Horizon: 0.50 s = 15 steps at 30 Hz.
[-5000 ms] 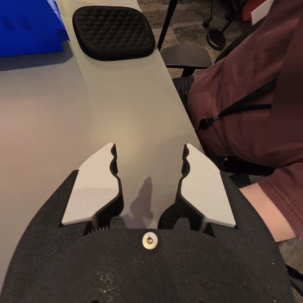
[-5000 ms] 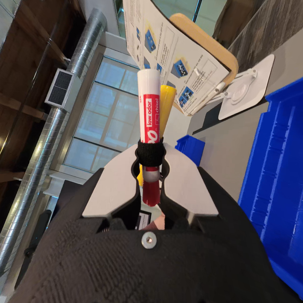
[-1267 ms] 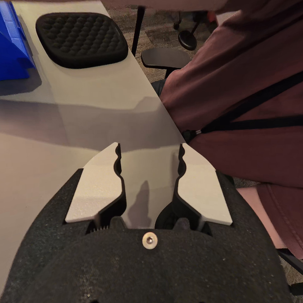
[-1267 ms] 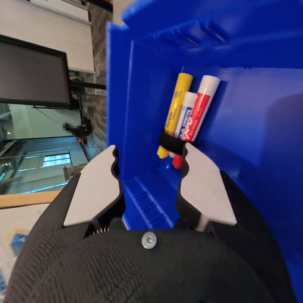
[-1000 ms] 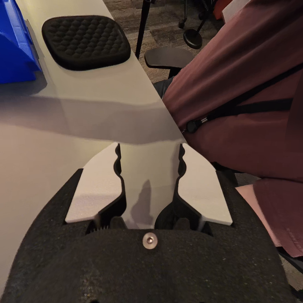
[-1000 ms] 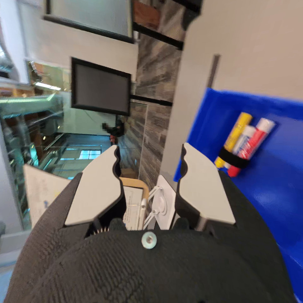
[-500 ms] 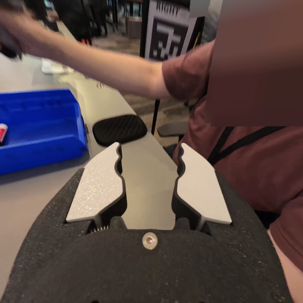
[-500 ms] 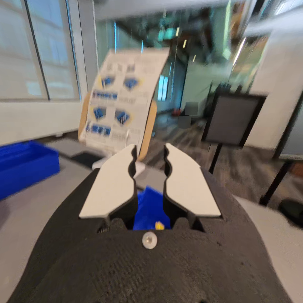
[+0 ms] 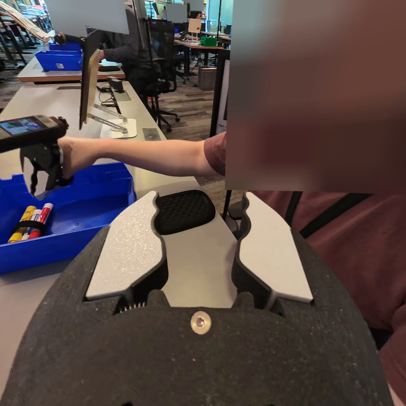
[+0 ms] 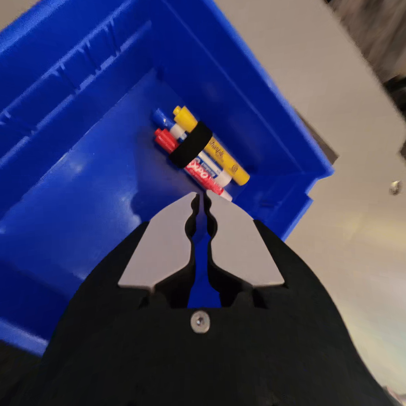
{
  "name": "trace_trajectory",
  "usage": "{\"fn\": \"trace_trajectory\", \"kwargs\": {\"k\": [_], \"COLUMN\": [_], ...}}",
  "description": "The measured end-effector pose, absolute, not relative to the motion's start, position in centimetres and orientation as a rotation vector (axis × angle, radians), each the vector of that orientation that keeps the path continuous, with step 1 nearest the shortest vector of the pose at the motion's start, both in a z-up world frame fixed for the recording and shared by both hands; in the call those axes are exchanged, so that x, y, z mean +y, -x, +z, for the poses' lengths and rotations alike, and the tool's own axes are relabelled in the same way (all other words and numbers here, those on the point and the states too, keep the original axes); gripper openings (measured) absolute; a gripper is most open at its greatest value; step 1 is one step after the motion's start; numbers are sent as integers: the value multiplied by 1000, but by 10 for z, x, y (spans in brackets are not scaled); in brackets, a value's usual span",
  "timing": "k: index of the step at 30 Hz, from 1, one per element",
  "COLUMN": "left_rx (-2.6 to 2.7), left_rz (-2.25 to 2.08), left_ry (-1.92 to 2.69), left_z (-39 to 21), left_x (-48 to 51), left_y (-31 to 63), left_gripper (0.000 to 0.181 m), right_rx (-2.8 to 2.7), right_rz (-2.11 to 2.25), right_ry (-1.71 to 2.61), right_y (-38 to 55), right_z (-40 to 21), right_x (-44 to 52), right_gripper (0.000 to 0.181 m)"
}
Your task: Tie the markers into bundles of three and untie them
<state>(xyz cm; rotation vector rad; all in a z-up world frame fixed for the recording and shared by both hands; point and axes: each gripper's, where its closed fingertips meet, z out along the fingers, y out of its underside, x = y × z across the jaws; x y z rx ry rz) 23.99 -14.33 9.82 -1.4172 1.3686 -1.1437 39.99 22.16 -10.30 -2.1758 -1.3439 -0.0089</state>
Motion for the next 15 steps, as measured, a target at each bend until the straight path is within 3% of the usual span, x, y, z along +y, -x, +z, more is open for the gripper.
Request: {"fn": "trace_trajectory", "kwargs": {"k": [6, 9, 13, 15], "left_rx": [1330, 1313, 1306, 1295], "left_rz": [-1097, -1090, -1090, -1078], "left_ry": [1474, 1481, 1491, 1479], "left_z": [83, 79, 78, 81], "left_x": [-140, -135, -134, -134], "left_y": [-232, -227, -219, -214], "left_gripper": [69, 68, 67, 67], "right_rx": [-1231, -937, -807, -752], "right_rz": [-21, 248, 289, 251], "right_ry": [2534, 2595, 2501, 2503], "right_y": [-414, -394, -391, -399], "right_z": [-131, -130, -121, -120], "right_x": [226, 232, 249, 256], "right_gripper": [10, 22, 53, 55]}}
